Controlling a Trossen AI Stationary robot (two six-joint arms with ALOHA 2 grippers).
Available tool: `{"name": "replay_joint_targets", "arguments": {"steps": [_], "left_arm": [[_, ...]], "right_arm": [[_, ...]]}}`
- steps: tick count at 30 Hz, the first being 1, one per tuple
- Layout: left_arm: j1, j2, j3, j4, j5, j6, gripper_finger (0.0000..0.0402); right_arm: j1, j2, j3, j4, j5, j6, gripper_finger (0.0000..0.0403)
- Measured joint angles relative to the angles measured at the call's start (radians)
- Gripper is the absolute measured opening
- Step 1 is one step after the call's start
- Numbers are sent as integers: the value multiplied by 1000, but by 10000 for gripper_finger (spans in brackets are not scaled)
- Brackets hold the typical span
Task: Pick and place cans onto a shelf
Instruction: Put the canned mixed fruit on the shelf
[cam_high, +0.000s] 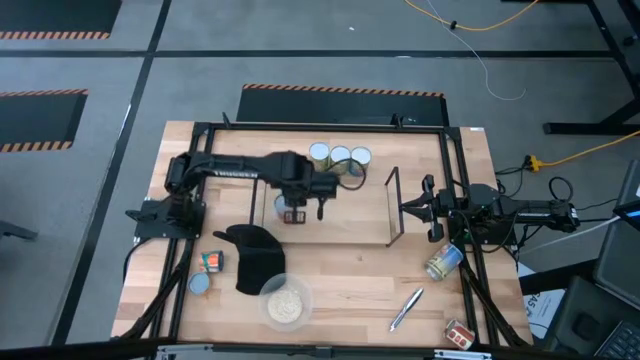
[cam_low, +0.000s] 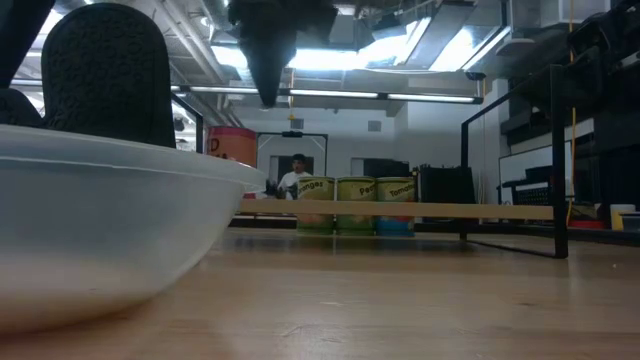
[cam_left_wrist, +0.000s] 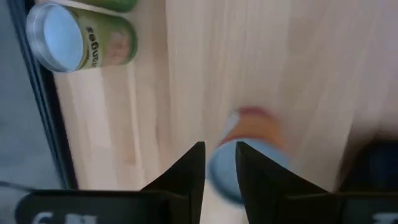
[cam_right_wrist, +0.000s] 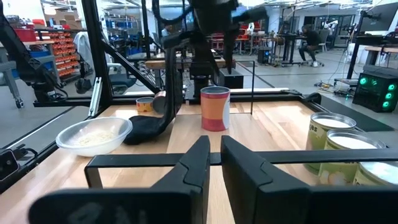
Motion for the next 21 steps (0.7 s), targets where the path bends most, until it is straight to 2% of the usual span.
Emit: {"name": "replay_joint_targets", "arguments": {"steps": [3,8,12,15,21], "left_arm": [[35,0,-3,-11,-4,69,83],[69,0,-9,-8,-13,79,83],[82,0,-9,-12,52,113,84],[83,0,-9,-15,110,193,84],[83,0,-9,-20,110,372,84]], "right_arm": [[0,0,0,0,-1,29,46],[0,0,0,0,0,29,46],[0,0,0,0,0,28,46],[0,0,0,0,0,27,46],[0,0,0,0,0,26,46]]}}
